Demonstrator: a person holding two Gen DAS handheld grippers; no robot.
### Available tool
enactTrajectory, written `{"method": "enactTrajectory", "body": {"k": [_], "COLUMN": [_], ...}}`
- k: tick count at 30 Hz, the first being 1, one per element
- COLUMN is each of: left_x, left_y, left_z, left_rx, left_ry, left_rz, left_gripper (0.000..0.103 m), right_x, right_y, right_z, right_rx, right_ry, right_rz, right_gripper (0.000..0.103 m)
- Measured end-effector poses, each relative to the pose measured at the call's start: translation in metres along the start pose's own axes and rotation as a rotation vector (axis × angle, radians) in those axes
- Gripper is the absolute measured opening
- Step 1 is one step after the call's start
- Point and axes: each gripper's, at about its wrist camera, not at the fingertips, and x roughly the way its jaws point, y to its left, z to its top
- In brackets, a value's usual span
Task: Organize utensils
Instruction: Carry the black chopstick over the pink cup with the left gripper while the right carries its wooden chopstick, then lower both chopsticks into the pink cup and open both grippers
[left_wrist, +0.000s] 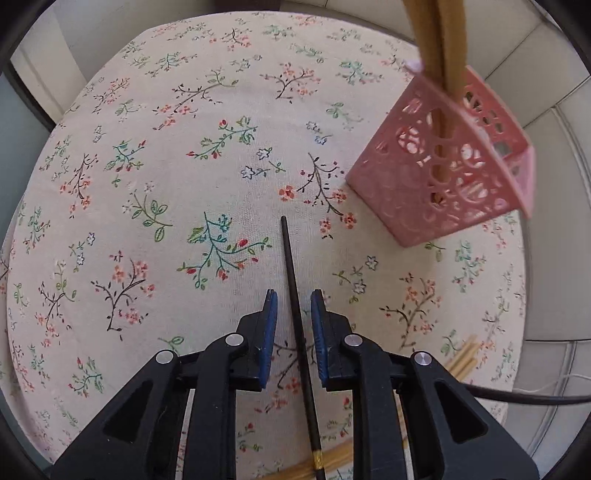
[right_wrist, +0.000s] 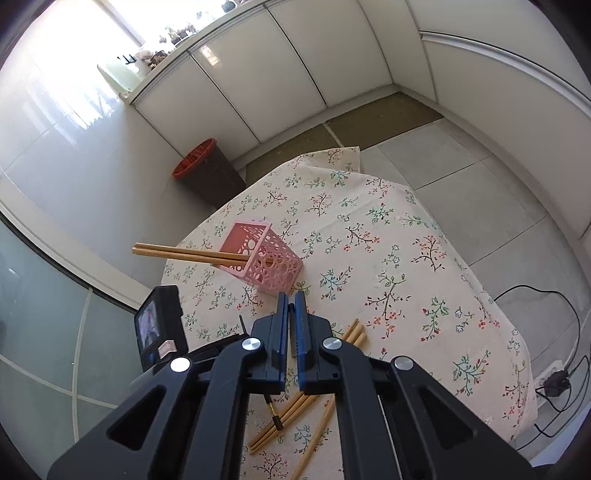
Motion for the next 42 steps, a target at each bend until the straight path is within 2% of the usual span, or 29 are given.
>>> {"method": "enactTrajectory", "body": {"k": [1,2,3,7,11,13,18,25,30,36,42], "left_x": [-0.001,0.001,0.0,-0.013,-0.064,-0.093,-0.152,-0.205,-0.232,-0.255,-0.26], "left_y": [-0.005,-0.01,-0.014,0.003,0.03,0.038,0.036,0.021,0.017,0.016,0.017], "left_z": [0.002,0.004,0.005,0.003,-0.01,-0.02,-0.046,-0.063,-0.055,-0.045,-0.031], "left_rx": [0.02,0.05,0.079,0.073,0.095,0.123,0.172,0.198,0.22,0.228,0.225], "left_ry": [-0.035,-0.036,-0.043,-0.056,-0.144,-0.189,-0.3,-0.406,-0.472,-0.521,-0.544], "left_rz": [0.032,0.066,0.066,-0.014,-0.123,-0.153,-0.18,-0.208,-0.216,-0.229,-0.243], "left_gripper": [0.018,0.011,0.005,0.003,0.003,0.003,0.003,0.003,0.003,0.003,0.003], "right_x": [0.002,0.003,0.005,0.006,0.0,-0.004,-0.019,-0.049,-0.064,-0.08,-0.068], "right_y": [-0.001,-0.001,0.0,0.002,0.009,0.014,0.022,0.038,0.05,0.072,0.096], "right_z": [0.003,0.005,0.008,0.012,0.011,0.01,0.01,0.023,0.047,0.085,0.115], "right_rx": [-0.005,-0.01,-0.015,-0.038,-0.068,-0.09,-0.116,-0.141,-0.14,-0.154,-0.178], "right_ry": [0.003,0.006,0.009,0.011,0.003,0.0,-0.019,-0.067,-0.103,-0.186,-0.233], "right_rz": [0.001,0.003,0.004,0.012,0.023,0.024,0.023,0.019,0.03,0.048,0.053], "right_gripper": [0.004,0.004,0.004,0.004,0.004,0.004,0.004,0.004,0.004,0.004,0.004]}}
